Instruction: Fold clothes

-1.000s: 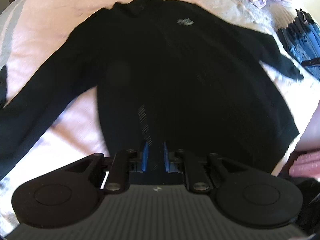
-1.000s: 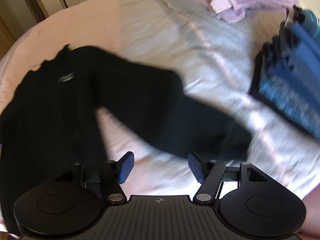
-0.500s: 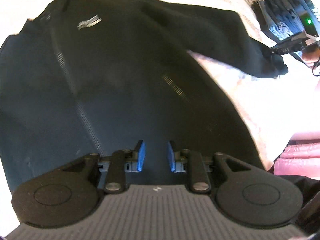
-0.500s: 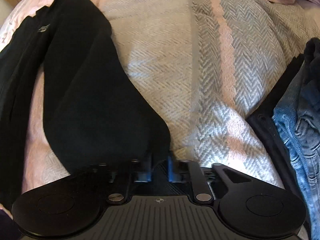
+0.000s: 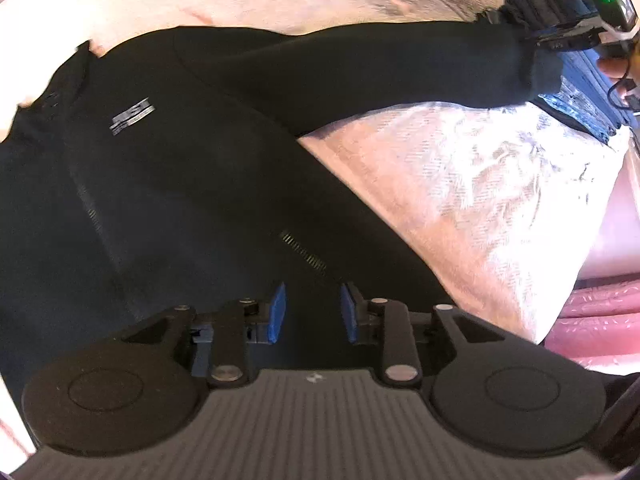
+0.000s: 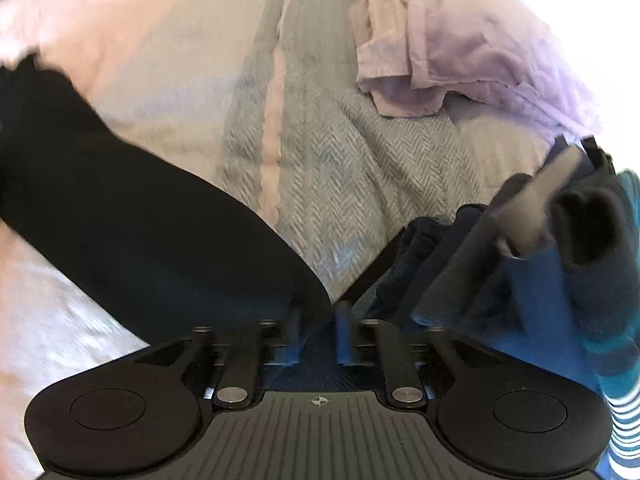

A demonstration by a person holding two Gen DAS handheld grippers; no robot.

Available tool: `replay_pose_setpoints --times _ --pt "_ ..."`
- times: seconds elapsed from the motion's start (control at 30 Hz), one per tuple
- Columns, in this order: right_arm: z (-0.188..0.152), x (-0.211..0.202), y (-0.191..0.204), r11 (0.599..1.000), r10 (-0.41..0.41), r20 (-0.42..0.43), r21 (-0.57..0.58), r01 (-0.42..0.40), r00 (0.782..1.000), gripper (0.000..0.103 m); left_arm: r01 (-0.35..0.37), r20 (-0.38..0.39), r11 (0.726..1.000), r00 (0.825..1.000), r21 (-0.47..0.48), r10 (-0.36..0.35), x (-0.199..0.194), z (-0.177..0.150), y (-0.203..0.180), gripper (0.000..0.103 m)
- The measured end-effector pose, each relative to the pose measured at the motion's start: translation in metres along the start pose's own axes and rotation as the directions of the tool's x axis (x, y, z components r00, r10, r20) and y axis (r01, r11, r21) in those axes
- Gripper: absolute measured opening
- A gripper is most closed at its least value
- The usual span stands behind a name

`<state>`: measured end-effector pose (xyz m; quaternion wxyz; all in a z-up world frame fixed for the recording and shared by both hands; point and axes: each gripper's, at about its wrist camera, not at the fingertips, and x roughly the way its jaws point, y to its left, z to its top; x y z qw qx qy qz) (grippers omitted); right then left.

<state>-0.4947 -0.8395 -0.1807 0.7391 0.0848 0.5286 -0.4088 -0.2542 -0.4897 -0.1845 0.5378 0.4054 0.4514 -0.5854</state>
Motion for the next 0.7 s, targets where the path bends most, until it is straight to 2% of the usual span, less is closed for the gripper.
replay_pose_setpoints --times 0.03,0.07,0.17,0.3,0.47,0.6,0.7 --pt "0.0 -0.001 0.005 0.999 -0.031 0.014 -0.014 0.031 0.999 0.055 -0.015 -0.006 1.0 1.0 -0.023 0.015 -0.003 -0.008 0.006 0.03" --pt "0.0 -0.007 0.009 1.0 -0.027 0.04 -0.009 0.027 0.999 0.057 -0.03 -0.012 0.998 0.999 -0.047 0.03 -0.006 -0.015 0.013 0.03" --pt "0.004 -0.026 0.026 1.0 0.012 0.088 0.021 -0.014 0.996 0.057 -0.088 -0.025 0.989 0.996 -0.115 0.086 -0.017 -0.04 0.033 0.03" --pt "0.011 -0.046 0.072 0.988 0.148 0.09 0.022 -0.15 0.985 0.057 -0.159 -0.009 0.965 0.987 -0.21 0.16 -0.043 -0.078 0.065 0.031" --pt "0.017 -0.077 0.143 0.952 0.305 0.065 0.01 -0.306 0.95 0.057 -0.22 0.023 0.922 0.971 -0.319 0.24 -0.083 -0.144 0.119 0.036" --pt "0.023 -0.107 0.21 0.936 0.35 0.068 0.011 -0.352 0.934 0.057 -0.249 0.041 0.896 0.958 -0.369 0.284 -0.109 -0.202 0.18 0.039" --pt "0.024 -0.139 0.262 0.942 0.331 0.082 0.027 -0.334 0.94 0.057 -0.258 0.061 0.888 0.951 -0.381 0.302 -0.13 -0.248 0.234 0.039"
